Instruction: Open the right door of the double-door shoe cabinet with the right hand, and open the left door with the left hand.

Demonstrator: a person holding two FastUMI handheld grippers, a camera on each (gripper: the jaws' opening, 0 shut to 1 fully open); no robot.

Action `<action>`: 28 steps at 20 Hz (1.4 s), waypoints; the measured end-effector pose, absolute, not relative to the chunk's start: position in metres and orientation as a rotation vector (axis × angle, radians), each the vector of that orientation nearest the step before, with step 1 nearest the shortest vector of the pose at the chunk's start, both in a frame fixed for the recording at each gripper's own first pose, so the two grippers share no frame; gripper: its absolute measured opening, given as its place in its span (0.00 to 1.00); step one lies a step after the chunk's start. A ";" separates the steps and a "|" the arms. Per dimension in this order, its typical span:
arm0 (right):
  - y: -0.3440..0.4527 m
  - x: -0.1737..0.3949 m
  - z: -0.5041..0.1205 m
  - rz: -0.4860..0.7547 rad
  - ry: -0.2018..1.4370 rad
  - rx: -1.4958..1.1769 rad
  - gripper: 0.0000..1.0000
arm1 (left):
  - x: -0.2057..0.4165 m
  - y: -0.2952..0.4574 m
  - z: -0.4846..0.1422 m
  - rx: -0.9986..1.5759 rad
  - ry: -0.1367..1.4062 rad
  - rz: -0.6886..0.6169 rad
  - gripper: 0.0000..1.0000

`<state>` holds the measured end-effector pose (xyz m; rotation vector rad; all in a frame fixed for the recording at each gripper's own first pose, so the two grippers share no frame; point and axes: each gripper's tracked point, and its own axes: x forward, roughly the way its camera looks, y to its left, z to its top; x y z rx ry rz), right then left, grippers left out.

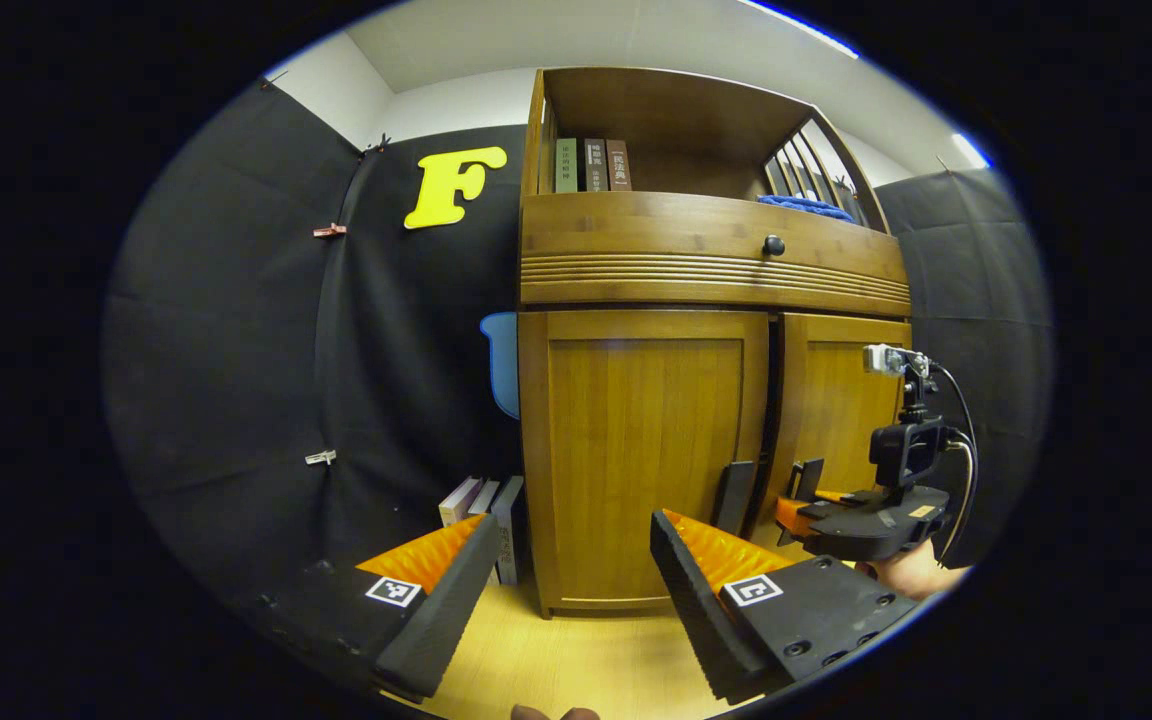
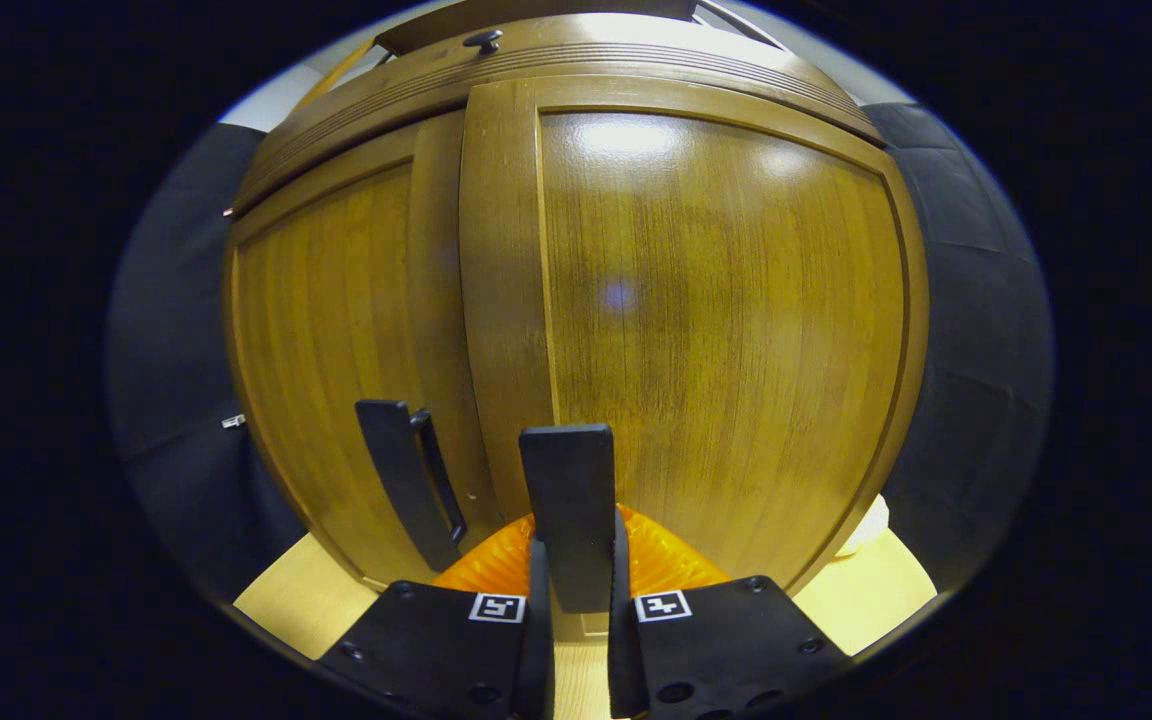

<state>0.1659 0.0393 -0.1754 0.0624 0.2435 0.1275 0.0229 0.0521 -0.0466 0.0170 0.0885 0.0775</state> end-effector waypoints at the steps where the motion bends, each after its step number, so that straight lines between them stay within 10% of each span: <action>1: 0.037 0.160 -0.172 0.139 0.243 0.064 0.25 | 0.018 0.051 -0.047 0.017 0.087 0.078 0.94; 28: -0.089 0.026 -0.150 0.065 0.263 0.092 0.24 | -0.022 -0.050 -0.036 -0.004 0.067 0.010 0.94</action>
